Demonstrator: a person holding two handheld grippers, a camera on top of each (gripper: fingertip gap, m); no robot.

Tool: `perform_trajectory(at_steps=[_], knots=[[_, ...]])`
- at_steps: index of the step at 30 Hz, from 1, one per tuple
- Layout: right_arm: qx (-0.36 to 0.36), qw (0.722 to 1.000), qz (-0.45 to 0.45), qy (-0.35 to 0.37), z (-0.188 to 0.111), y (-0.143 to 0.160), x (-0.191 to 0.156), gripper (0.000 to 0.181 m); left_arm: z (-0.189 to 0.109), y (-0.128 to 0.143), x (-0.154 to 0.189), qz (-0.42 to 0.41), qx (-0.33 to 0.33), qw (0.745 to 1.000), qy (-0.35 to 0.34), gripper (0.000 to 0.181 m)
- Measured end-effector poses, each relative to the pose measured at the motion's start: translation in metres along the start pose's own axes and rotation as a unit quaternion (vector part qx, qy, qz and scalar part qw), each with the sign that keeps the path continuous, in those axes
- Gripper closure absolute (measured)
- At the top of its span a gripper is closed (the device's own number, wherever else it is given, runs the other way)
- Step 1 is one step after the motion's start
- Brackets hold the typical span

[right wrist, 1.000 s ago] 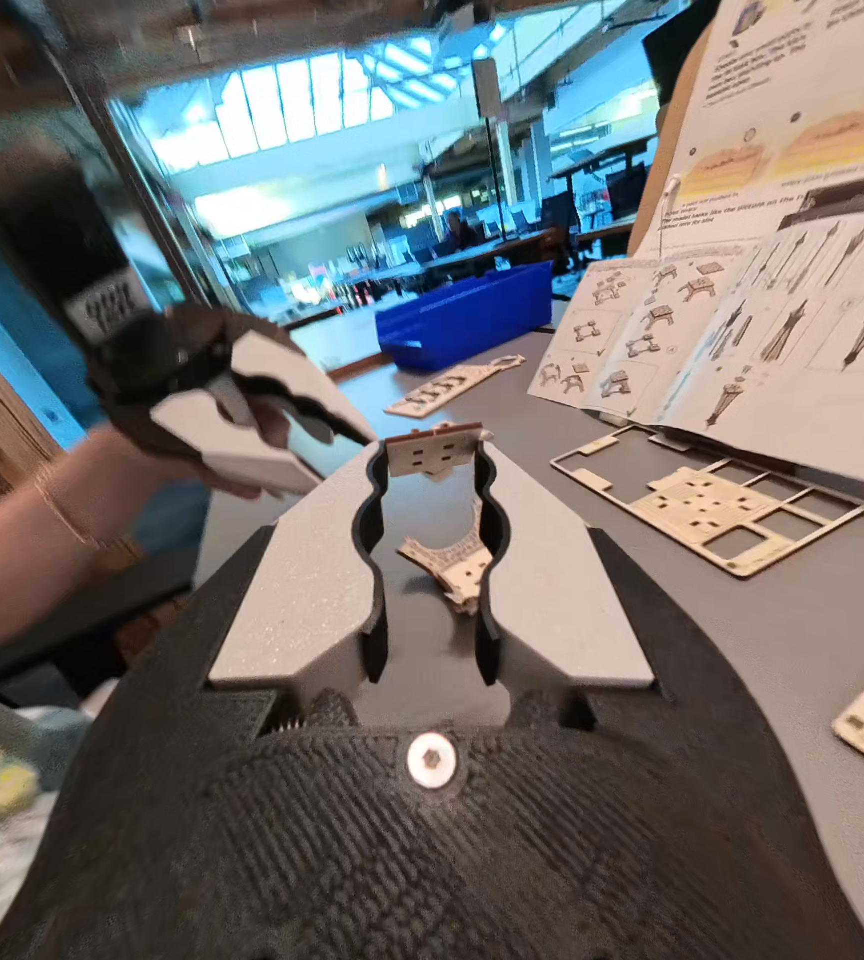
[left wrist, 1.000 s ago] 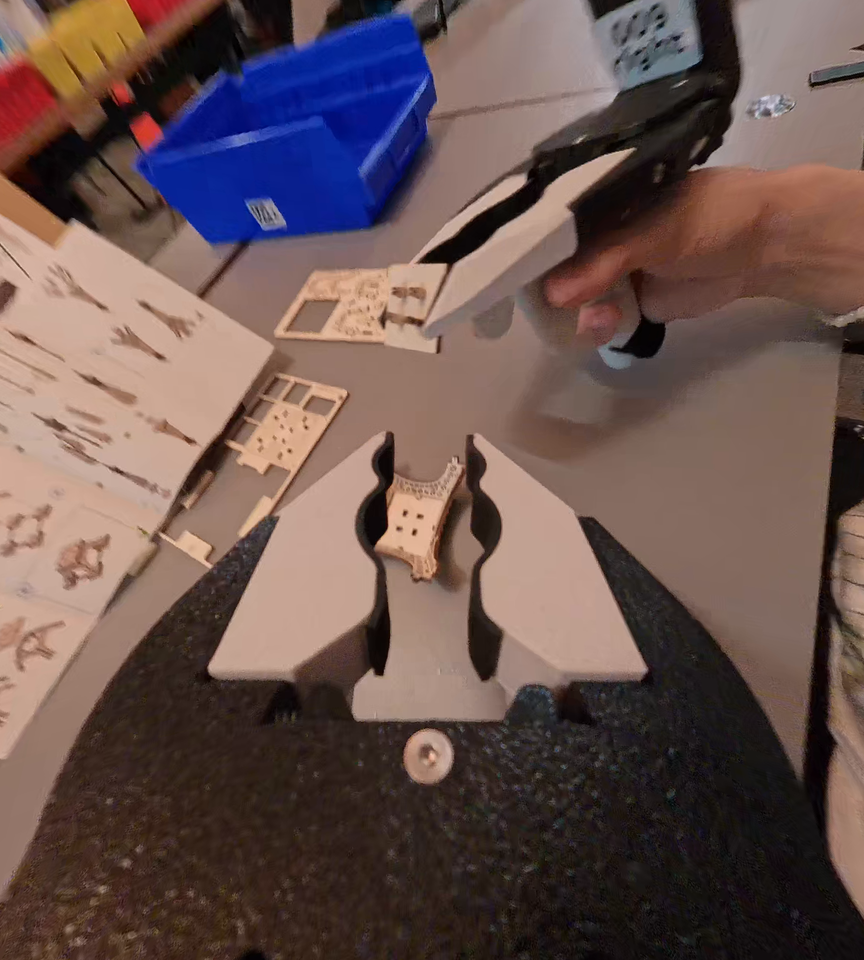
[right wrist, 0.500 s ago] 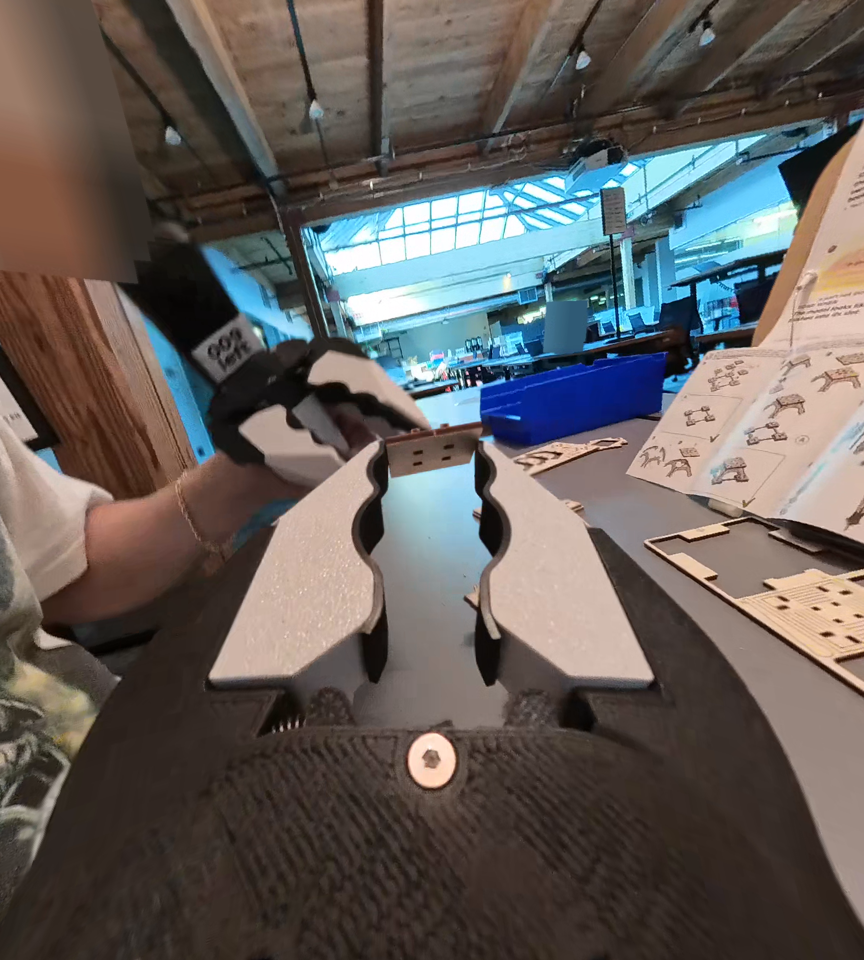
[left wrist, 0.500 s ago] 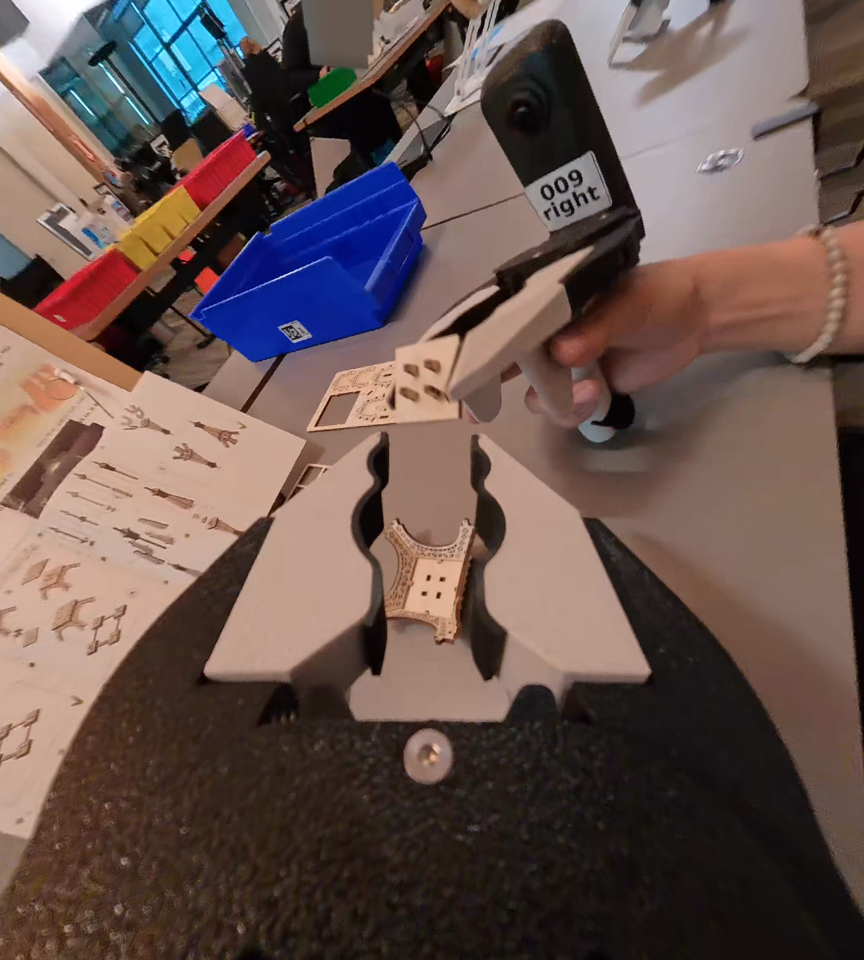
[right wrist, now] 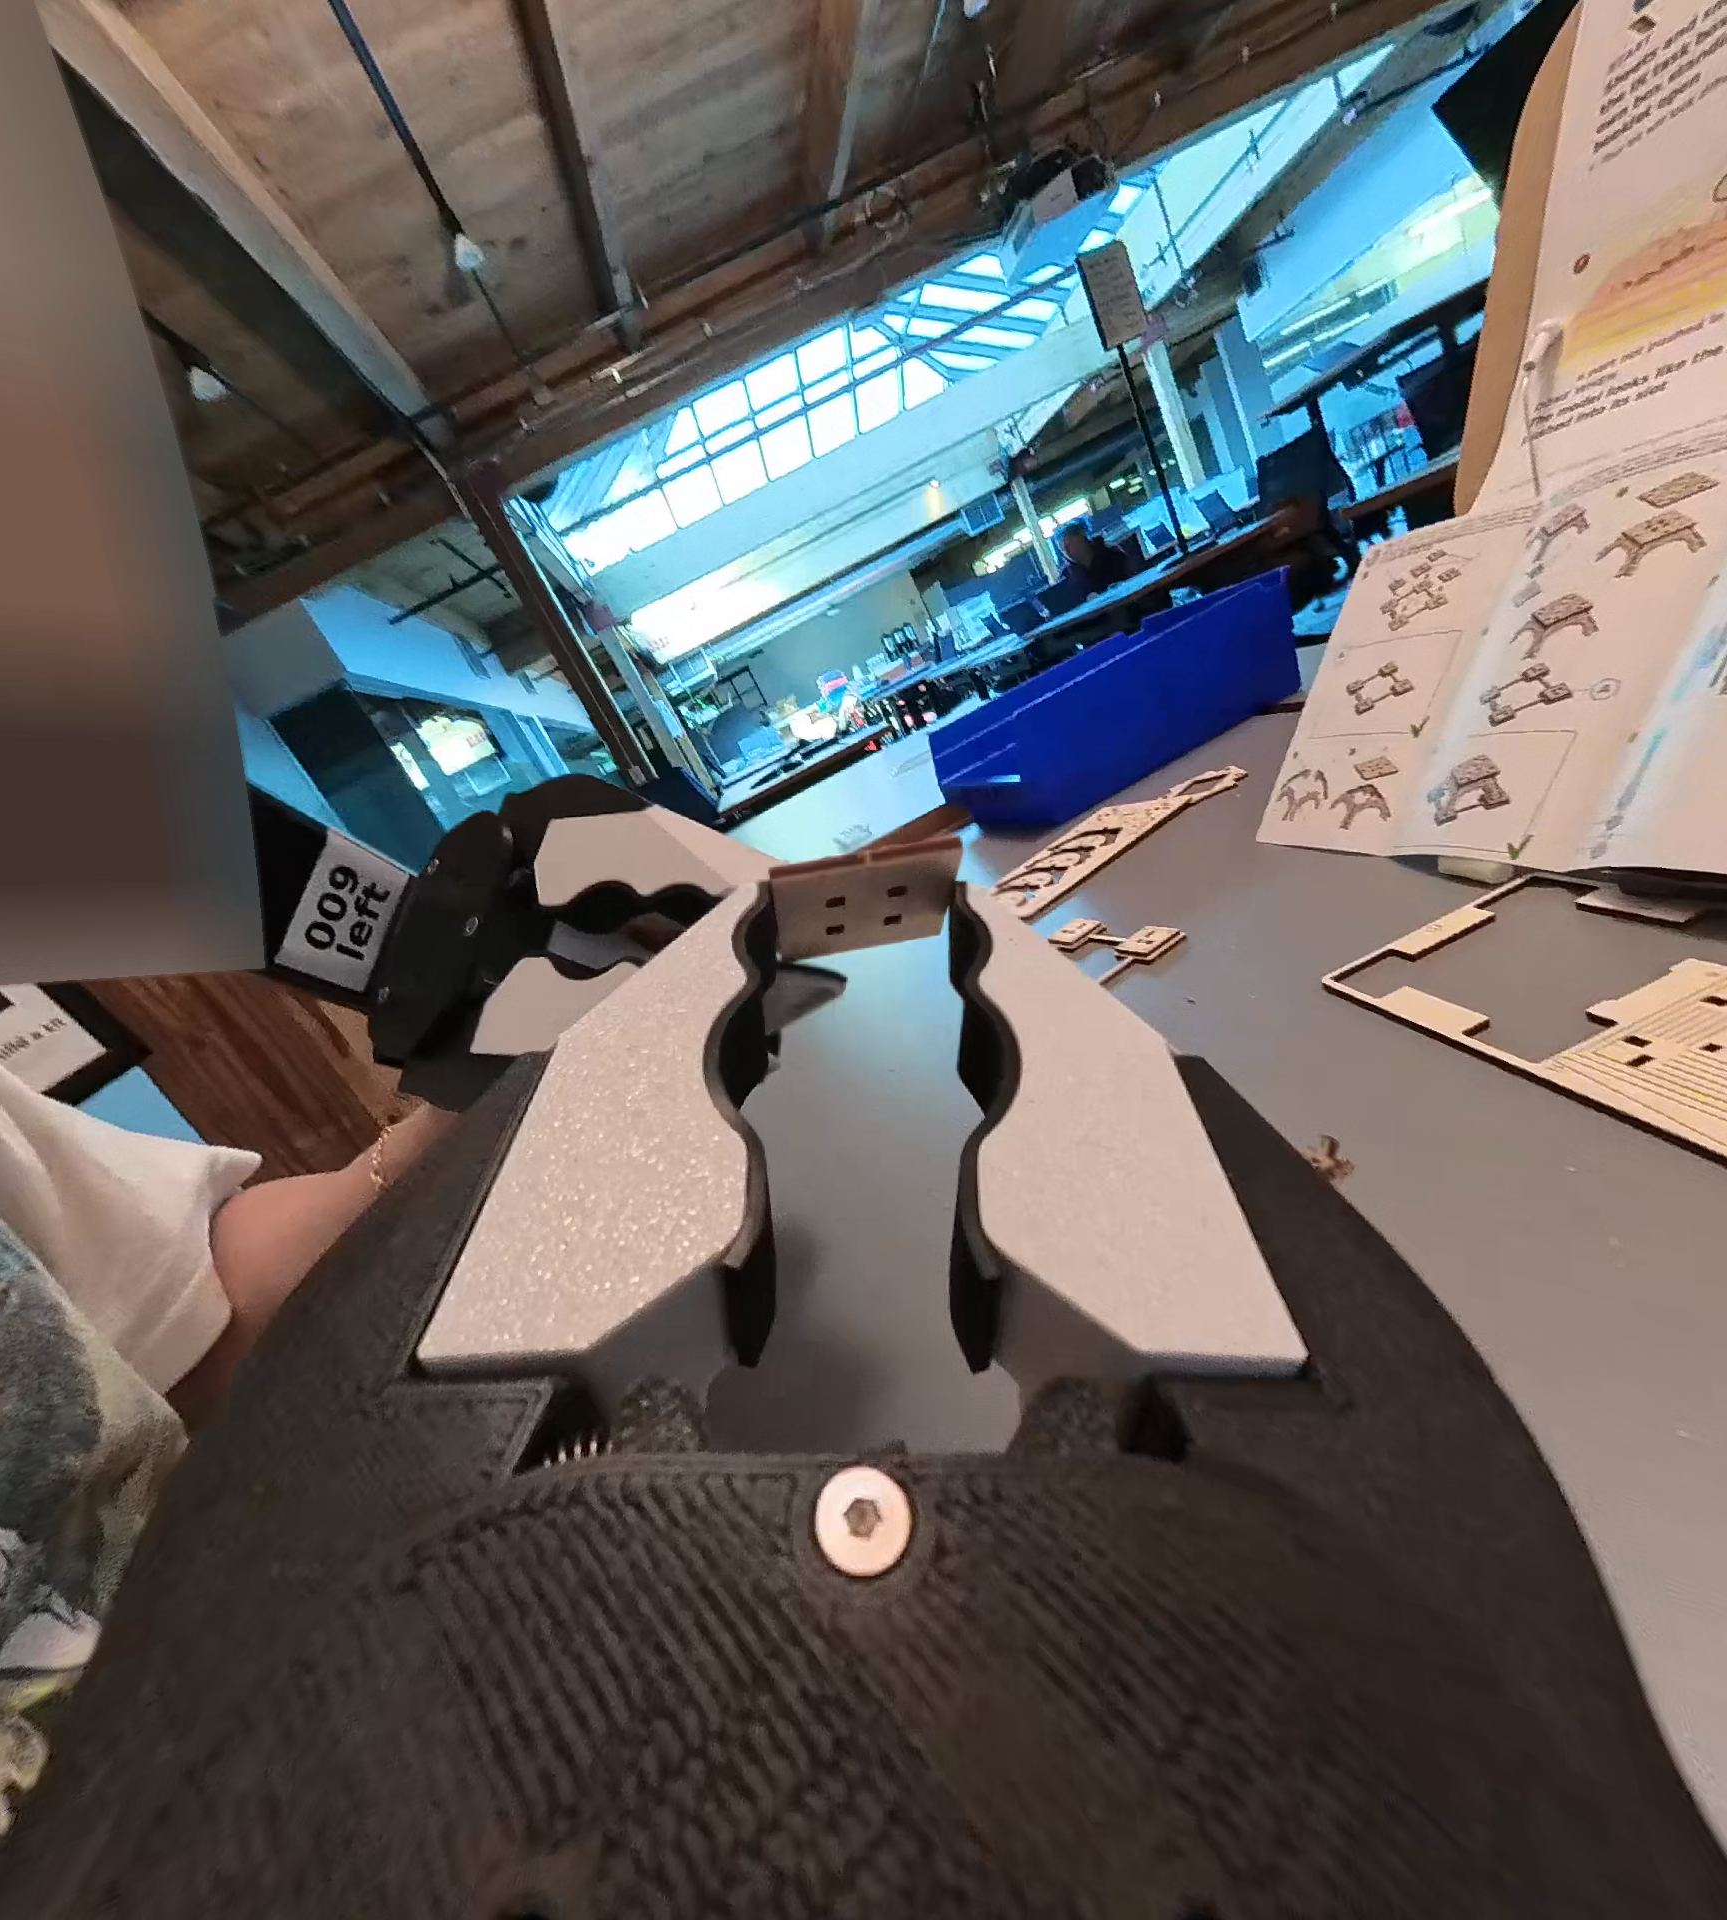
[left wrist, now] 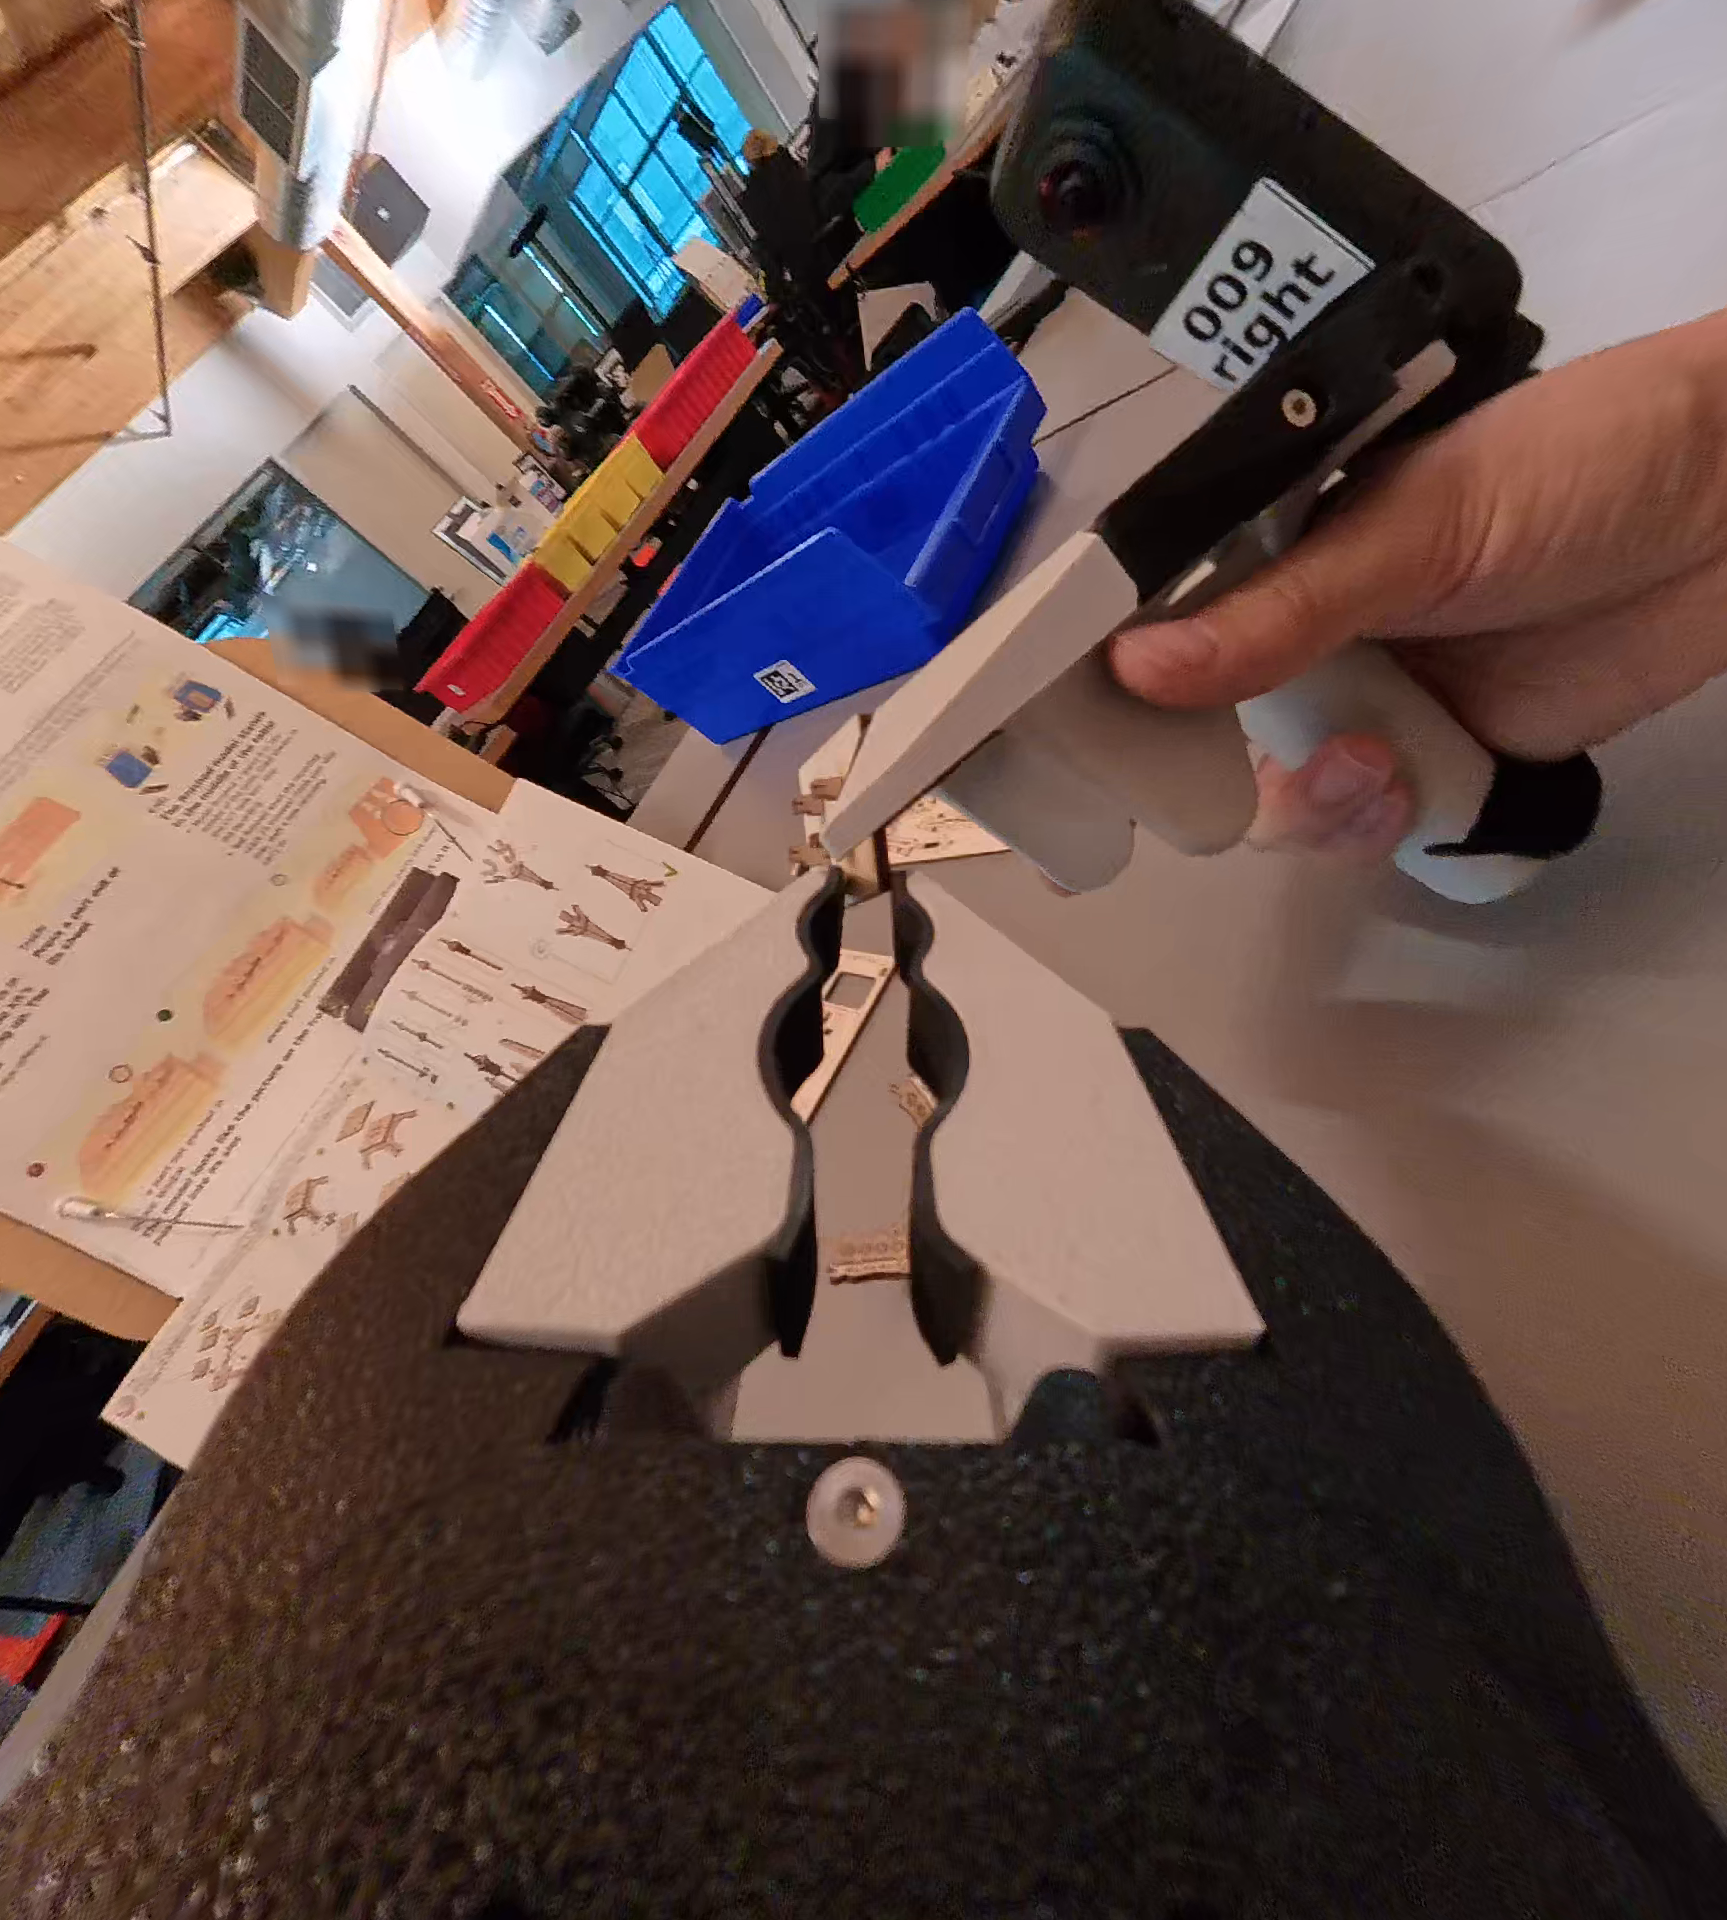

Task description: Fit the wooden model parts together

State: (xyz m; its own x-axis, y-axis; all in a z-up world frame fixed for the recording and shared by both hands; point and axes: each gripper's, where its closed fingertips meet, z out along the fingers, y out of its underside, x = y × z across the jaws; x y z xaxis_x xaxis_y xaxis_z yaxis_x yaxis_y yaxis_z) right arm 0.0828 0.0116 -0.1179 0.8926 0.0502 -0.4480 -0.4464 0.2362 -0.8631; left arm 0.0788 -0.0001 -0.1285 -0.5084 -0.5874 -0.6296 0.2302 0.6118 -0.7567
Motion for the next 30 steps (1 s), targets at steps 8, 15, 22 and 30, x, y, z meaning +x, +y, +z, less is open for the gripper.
perform_trajectory(at_steps=[8, 15, 22, 30], knots=[[0.007, 0.999, -0.029, -0.021, -0.001, 0.0, -0.004, 0.15, -0.002, 0.007, 0.003, 0.018, -0.015, 0.999, 0.028, 0.163], [-0.194, 0.925, -0.318, 0.08, -0.024, 0.034, 0.029, 0.15, -0.018, 0.038, -0.008, -0.061, -0.066, 0.992, 0.09, 0.162], [-0.352, 0.825, -0.435, 0.082, -0.014, 0.045, 0.045, 0.15, -0.019, 0.065, -0.015, -0.136, -0.115, 0.976, 0.122, 0.162], [-0.499, 0.727, -0.472, -0.005, 0.003, 0.045, 0.066, 0.15, -0.022, 0.076, -0.017, -0.192, -0.098, 0.968, 0.124, 0.163]])
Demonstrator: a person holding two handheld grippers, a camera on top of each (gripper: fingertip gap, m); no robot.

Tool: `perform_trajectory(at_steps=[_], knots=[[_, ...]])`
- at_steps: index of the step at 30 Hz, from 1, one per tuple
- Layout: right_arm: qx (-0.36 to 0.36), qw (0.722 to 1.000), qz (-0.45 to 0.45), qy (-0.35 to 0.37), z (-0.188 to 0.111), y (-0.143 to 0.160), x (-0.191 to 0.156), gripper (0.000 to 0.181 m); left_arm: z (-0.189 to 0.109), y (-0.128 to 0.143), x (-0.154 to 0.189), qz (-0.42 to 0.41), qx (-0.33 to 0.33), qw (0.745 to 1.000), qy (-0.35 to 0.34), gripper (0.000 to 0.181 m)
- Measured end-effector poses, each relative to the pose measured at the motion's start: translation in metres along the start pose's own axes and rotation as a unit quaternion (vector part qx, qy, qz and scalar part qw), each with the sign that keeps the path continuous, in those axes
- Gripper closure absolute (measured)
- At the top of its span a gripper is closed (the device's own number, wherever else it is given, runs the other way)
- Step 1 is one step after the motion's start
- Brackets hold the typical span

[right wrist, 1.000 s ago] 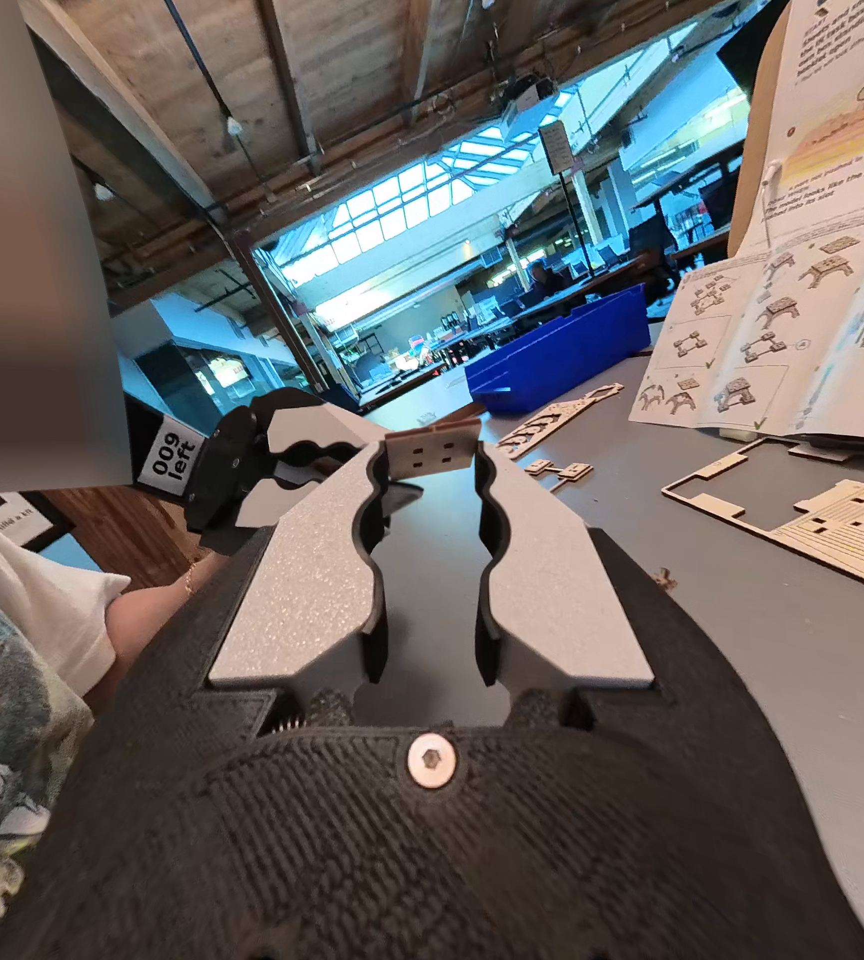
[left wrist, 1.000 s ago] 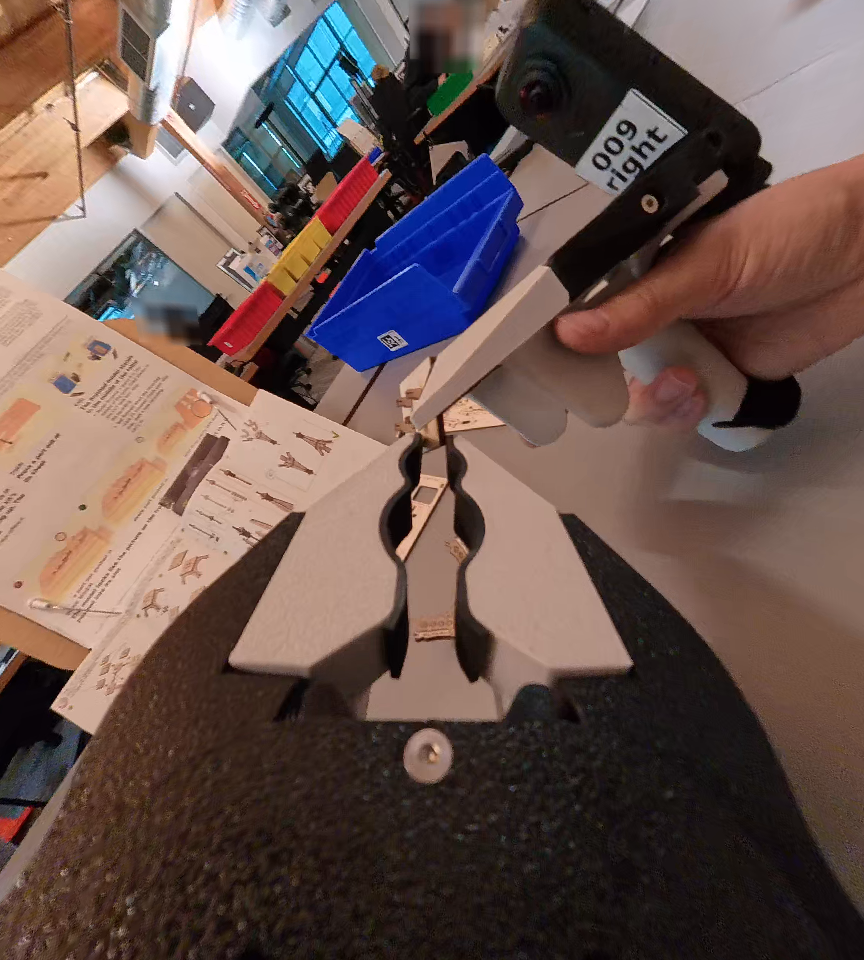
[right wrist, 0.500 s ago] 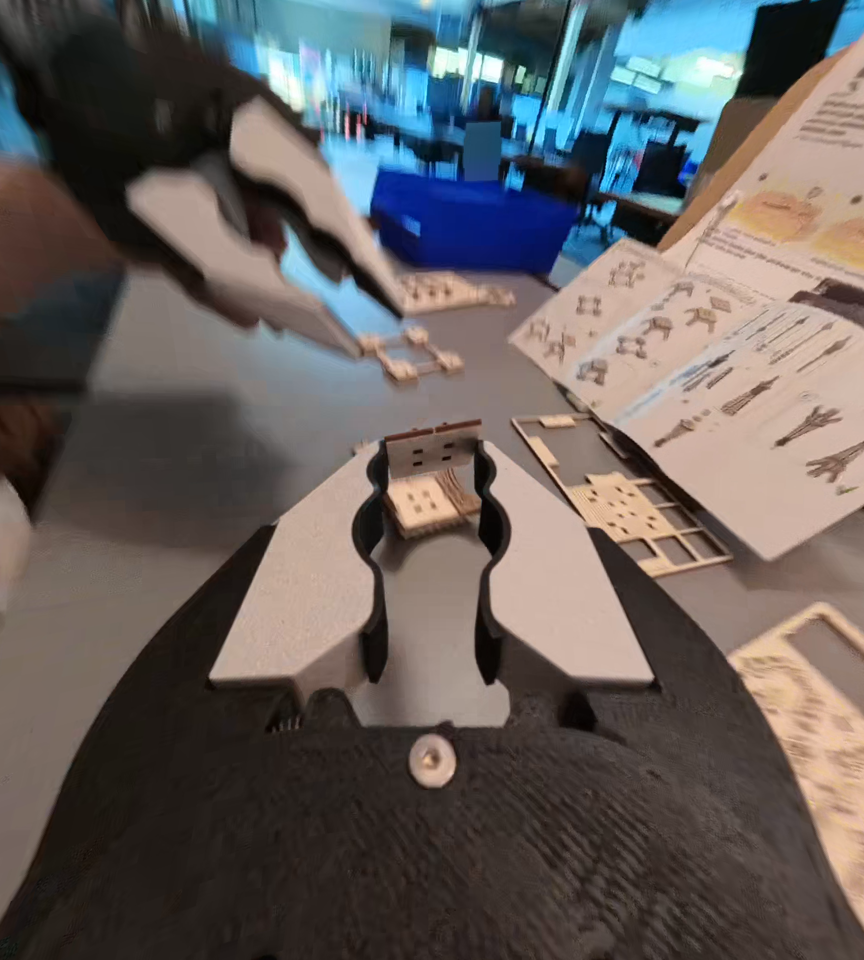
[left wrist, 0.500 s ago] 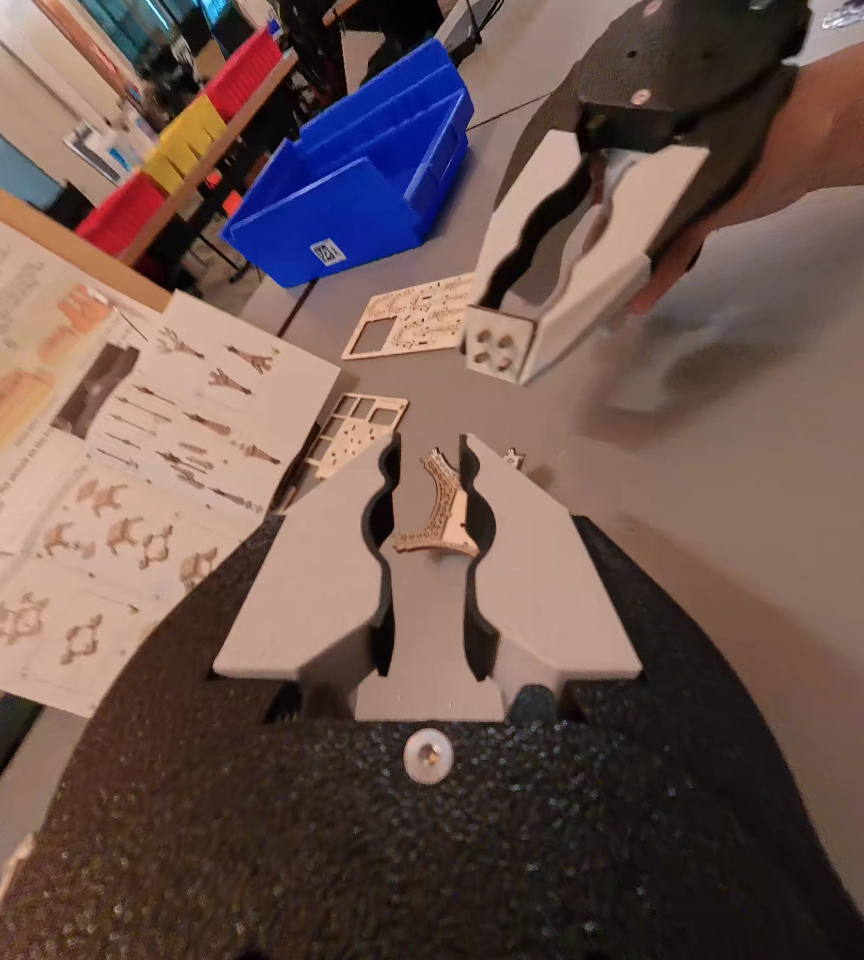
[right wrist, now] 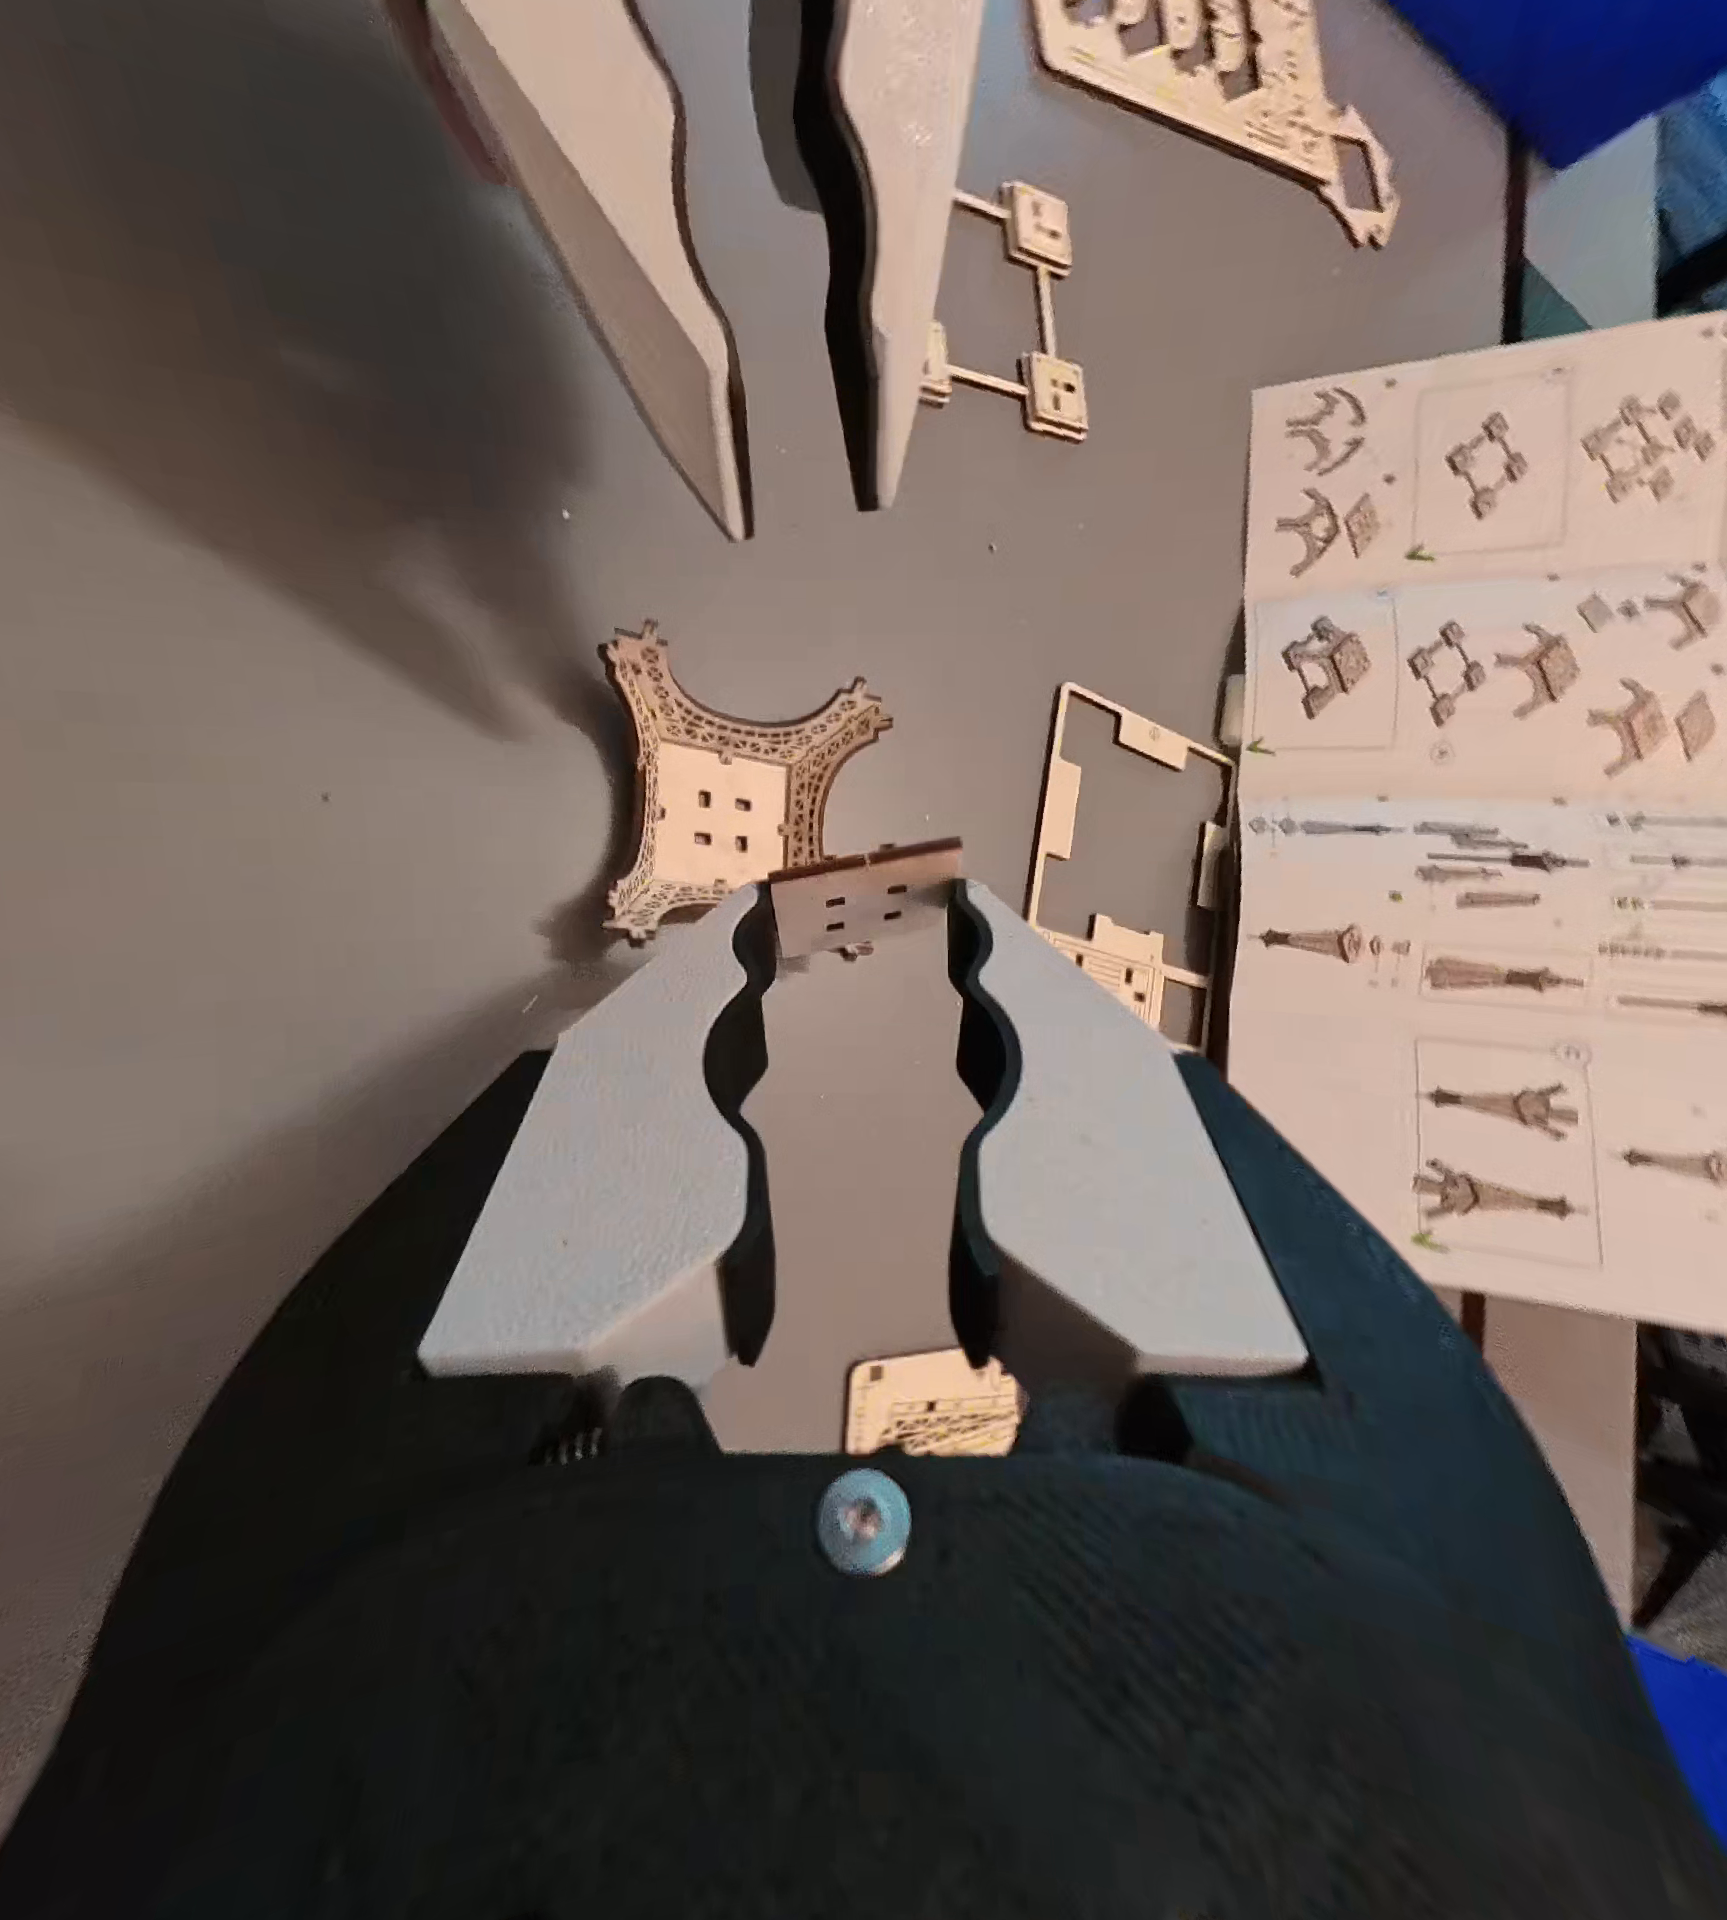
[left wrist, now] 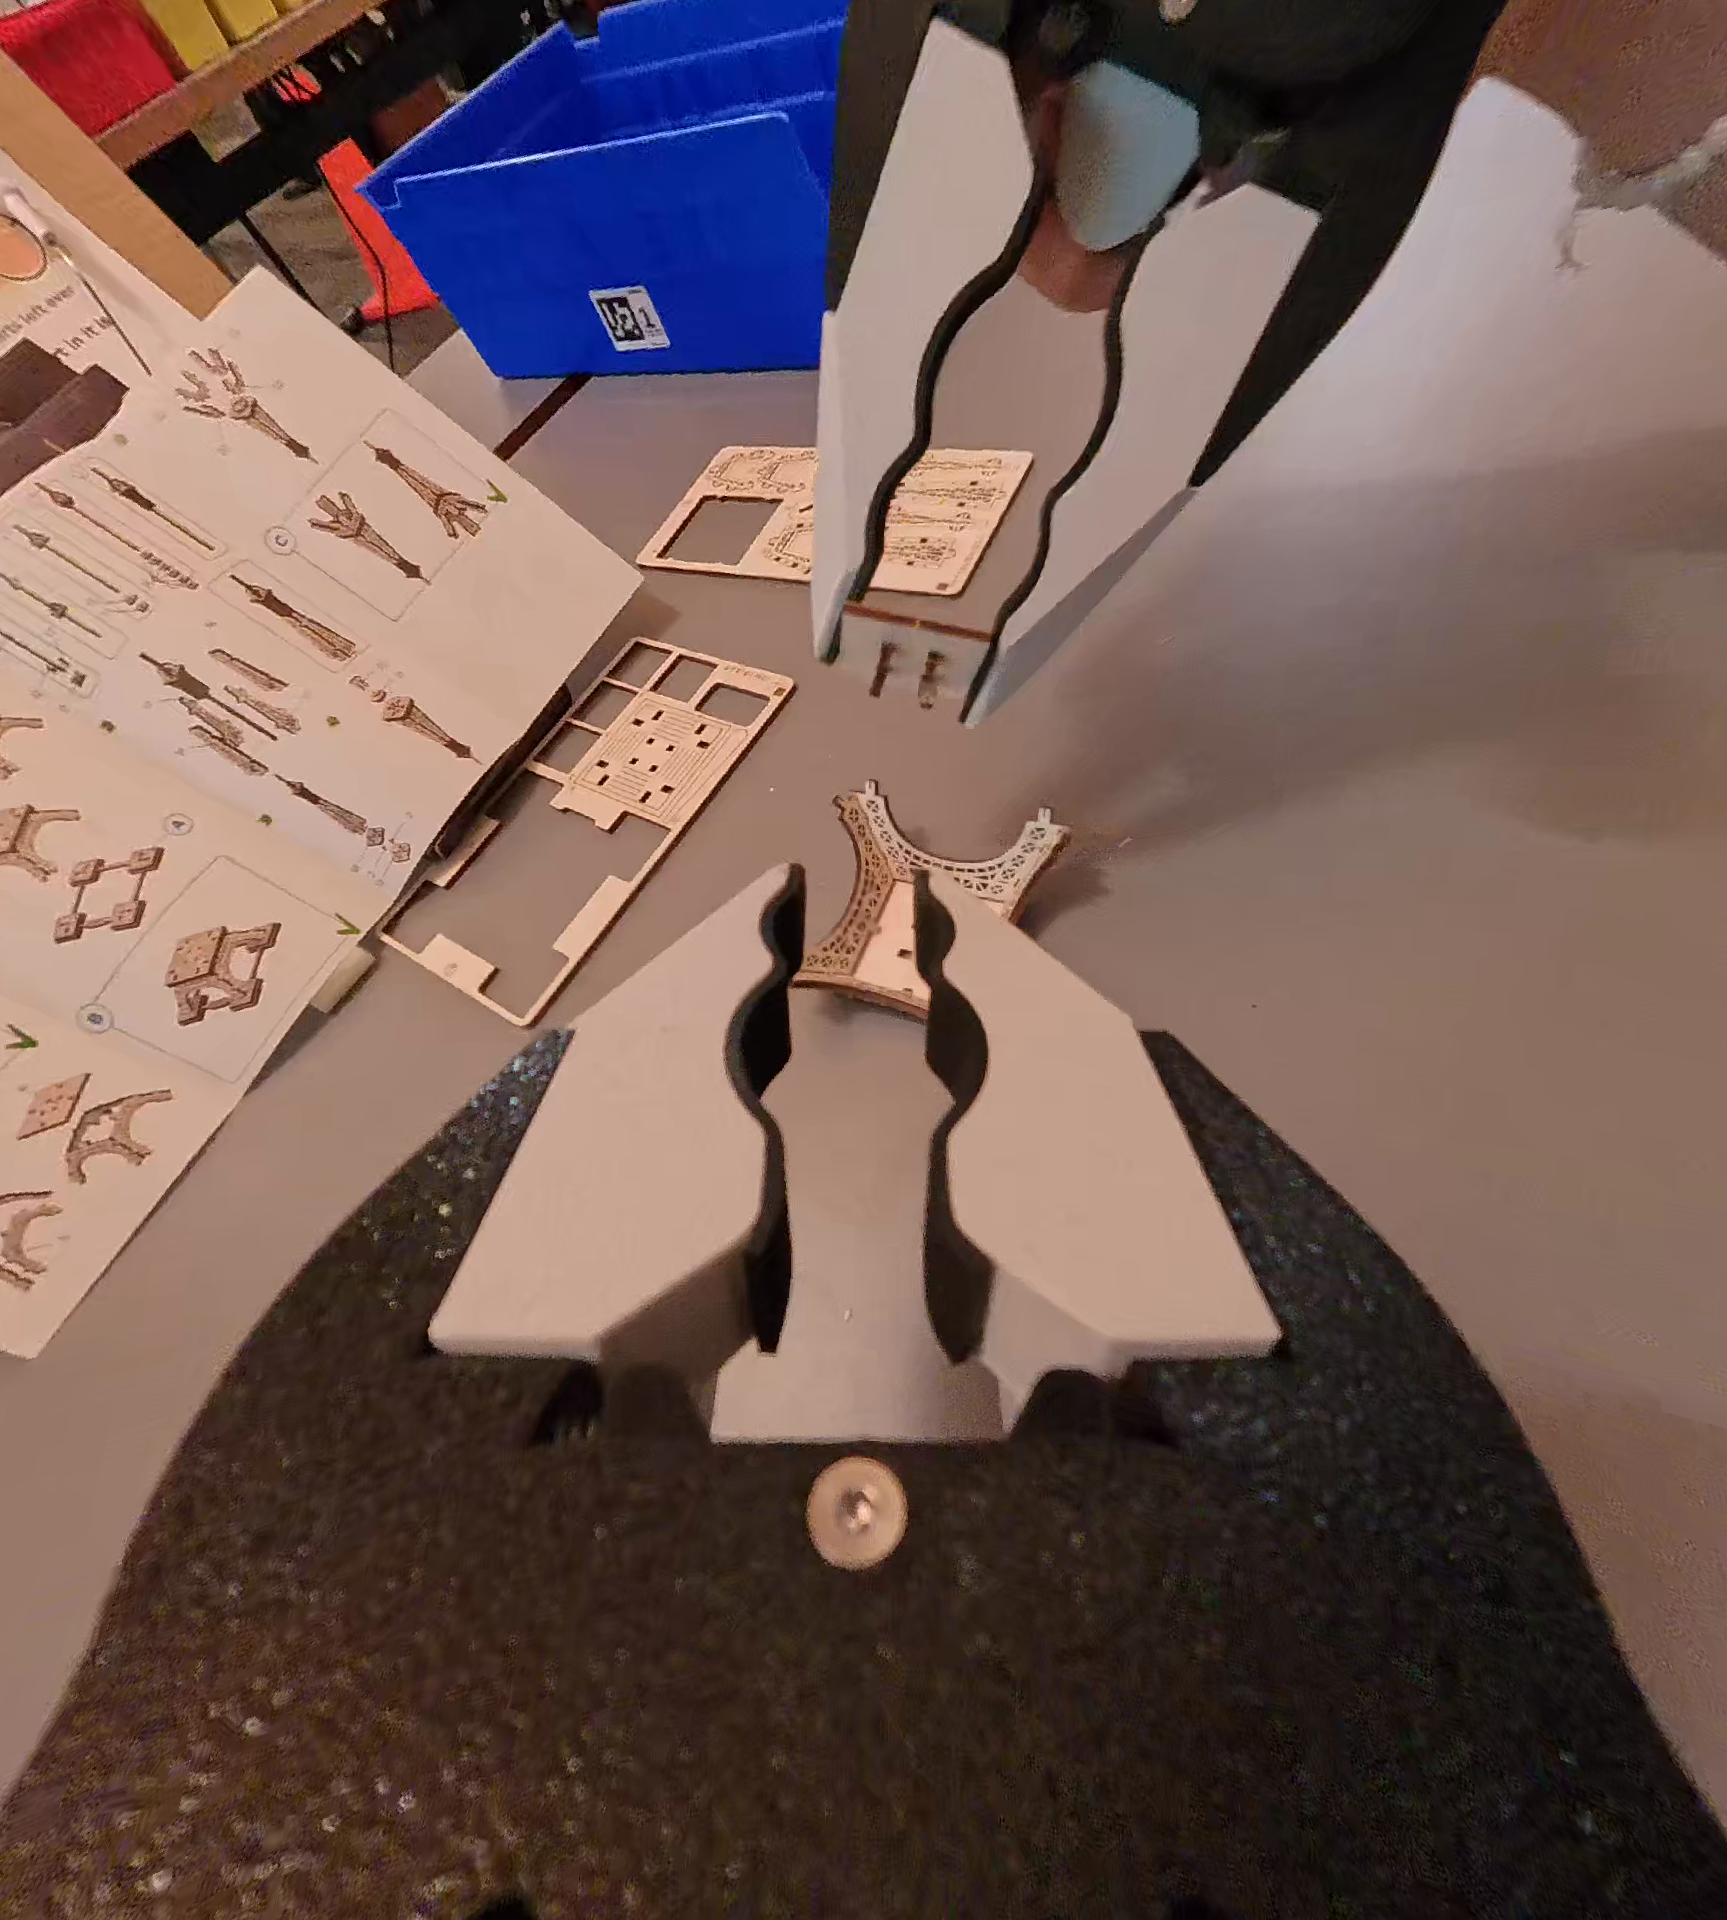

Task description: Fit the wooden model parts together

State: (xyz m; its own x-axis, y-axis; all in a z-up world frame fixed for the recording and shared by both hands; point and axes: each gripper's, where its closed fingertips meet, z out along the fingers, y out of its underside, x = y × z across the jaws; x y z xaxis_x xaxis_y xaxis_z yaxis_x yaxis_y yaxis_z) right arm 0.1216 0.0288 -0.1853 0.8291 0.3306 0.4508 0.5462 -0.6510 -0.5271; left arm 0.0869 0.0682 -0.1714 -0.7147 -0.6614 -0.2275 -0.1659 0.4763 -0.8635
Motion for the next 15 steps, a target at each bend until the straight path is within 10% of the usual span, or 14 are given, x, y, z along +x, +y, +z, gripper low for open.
perform_trajectory(at_steps=[15], knots=[[0.195, 0.967, -0.164, -0.029, 0.008, -0.045, -0.009, 0.15, -0.021, -0.023, -0.015, -0.116, 0.127, 0.97, 0.174, 0.154]])
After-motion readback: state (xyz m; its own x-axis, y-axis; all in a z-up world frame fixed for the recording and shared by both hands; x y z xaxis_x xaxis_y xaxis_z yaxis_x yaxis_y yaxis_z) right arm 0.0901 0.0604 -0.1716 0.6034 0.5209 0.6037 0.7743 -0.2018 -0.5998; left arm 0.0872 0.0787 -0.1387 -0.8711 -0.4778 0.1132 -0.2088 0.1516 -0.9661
